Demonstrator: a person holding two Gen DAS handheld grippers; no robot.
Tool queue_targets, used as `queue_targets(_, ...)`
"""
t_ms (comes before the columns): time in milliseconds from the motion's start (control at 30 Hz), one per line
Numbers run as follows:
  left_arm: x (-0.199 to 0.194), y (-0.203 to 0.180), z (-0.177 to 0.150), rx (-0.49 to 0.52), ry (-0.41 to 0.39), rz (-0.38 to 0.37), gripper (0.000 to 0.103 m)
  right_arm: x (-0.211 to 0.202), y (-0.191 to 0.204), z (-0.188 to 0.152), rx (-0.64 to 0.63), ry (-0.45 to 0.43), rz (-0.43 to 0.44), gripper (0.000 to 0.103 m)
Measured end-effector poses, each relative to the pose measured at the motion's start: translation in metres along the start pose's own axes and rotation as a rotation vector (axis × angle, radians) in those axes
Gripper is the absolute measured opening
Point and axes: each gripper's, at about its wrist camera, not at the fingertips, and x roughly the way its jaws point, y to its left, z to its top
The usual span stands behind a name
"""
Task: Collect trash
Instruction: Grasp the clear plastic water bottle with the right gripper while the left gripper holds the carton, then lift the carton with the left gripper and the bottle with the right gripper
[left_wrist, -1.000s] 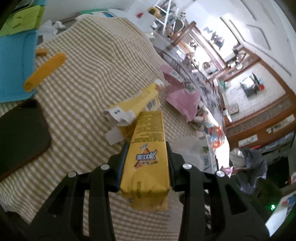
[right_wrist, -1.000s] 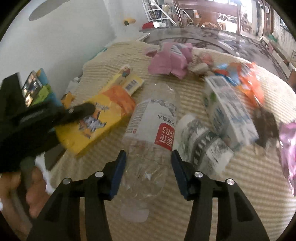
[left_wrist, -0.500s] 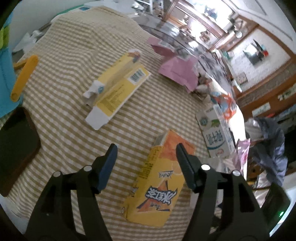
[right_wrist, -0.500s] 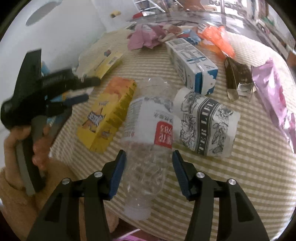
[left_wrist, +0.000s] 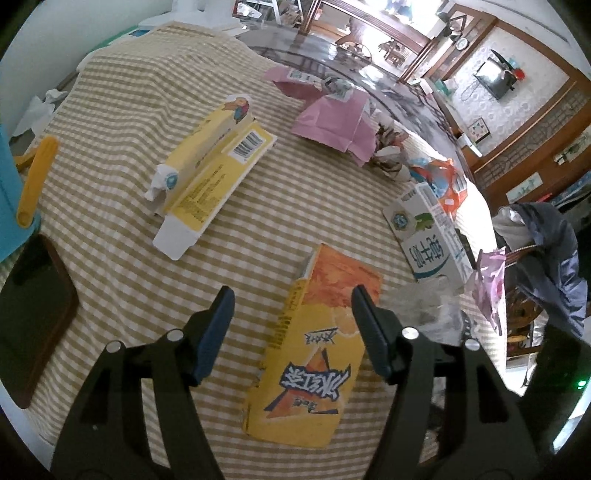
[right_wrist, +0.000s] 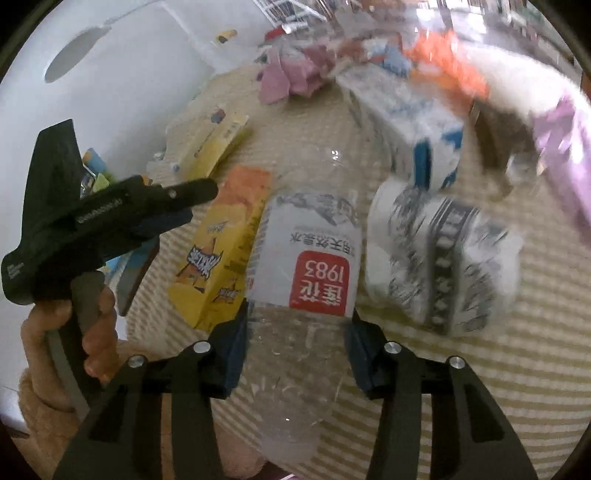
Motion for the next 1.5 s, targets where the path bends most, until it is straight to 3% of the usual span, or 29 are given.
queue_targets(100,-0.001,0.0,-0.001,0.0,0.0,-0.007,0.063,-0.03,-0.005,0.001,0.037,-0.093,0.038,0.046)
queue_targets(200,0.0,-0.005,-0.003,0.033,0.014,0.003,0.063,-0.072,-0.011,0.0,0.028,-0.246,0.022,0.046)
queue_targets(367,0.015,-0.034,-0.015,0.189,0.085,0.054,0.068,-0.112,-0.031,-0.005,0.039,-0.398,-0.032,0.046)
queue_targets(567,0.027,-0.042,-0.018,0.242,0.133,0.11,0.068,-0.111,-0.061,-0.008,0.169,-0.389,0.009,0.046)
queue_targets(867,0.044,-0.057,-0.023,0.32,0.168,0.192,0.068,-0.114,-0.063,-0.01,0.161,-0.394,-0.002,0.046)
queue_targets(967,0.042,-0.056,-0.019,0.304,0.156,0.173,0.061,-0.113,-0.064,-0.011,0.171,-0.391,-0.002,0.046)
queue_targets(1267,0.017,-0.051,-0.016,0.263,0.05,0.064,0.06,-0.11,-0.067,-0.011,0.181,-0.386,-0.006,0.046)
queue_targets(1500,-0.005,-0.03,-0.007,0.11,-0.058,-0.005,0.06,-0.109,-0.069,-0.013,0.186,-0.386,-0.01,0.046)
